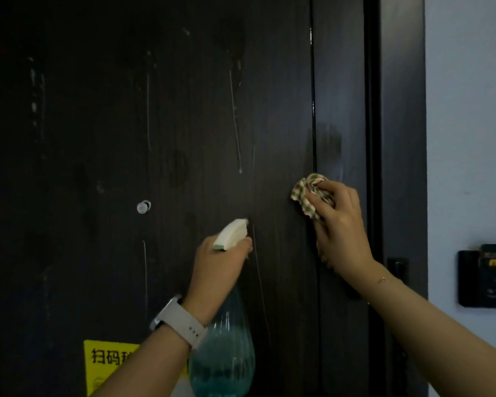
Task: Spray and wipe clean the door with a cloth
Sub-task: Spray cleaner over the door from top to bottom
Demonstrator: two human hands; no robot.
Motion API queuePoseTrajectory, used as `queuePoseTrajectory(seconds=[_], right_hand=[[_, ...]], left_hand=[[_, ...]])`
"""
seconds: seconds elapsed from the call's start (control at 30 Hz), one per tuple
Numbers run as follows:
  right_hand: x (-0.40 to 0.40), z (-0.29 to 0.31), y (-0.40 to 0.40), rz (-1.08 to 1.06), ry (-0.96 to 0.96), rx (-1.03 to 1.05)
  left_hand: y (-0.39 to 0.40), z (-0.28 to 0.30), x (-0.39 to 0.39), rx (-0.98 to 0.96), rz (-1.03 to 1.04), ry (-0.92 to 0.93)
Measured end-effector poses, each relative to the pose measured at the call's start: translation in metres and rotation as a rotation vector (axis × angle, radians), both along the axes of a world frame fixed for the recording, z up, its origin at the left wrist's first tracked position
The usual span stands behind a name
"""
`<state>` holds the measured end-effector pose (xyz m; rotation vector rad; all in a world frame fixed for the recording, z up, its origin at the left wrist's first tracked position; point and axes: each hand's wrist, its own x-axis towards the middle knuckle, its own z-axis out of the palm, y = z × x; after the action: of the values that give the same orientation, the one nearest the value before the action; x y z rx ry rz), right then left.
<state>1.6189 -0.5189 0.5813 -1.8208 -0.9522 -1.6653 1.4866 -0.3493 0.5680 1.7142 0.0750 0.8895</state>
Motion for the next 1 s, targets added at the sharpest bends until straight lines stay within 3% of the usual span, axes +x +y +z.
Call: queuePoseTrajectory(seconds=[0.33,0.57,0.77,0.87,1.0], right_hand=[[0.003,-0.020,-0.005,-0.020,-0.009,-0.020],[-0.023,-0.038,0.012,0.142,0.158,0.067],[-0.073,-0.116,0.070,0.440,0.426,0.213],[-0.095,-0.171,0.116,0.491,0.559,0.189],[-0.114,-0.241,0.192,0.484,0.696,0.058]], left_hand=[[-0.002,-0.019,0.013,0.028,0.032,-0.038],[0.017,-0.049,-0.007,0.006,-0.024,-0.041],[0.075,-0.102,-0.055,-0.094,-0.031,-0.078],[0.124,-0.140,-0.081,-0.195,-0.031,-0.090],[0.205,-0.203,-0.106,-0.056,-0.006,-0.020]])
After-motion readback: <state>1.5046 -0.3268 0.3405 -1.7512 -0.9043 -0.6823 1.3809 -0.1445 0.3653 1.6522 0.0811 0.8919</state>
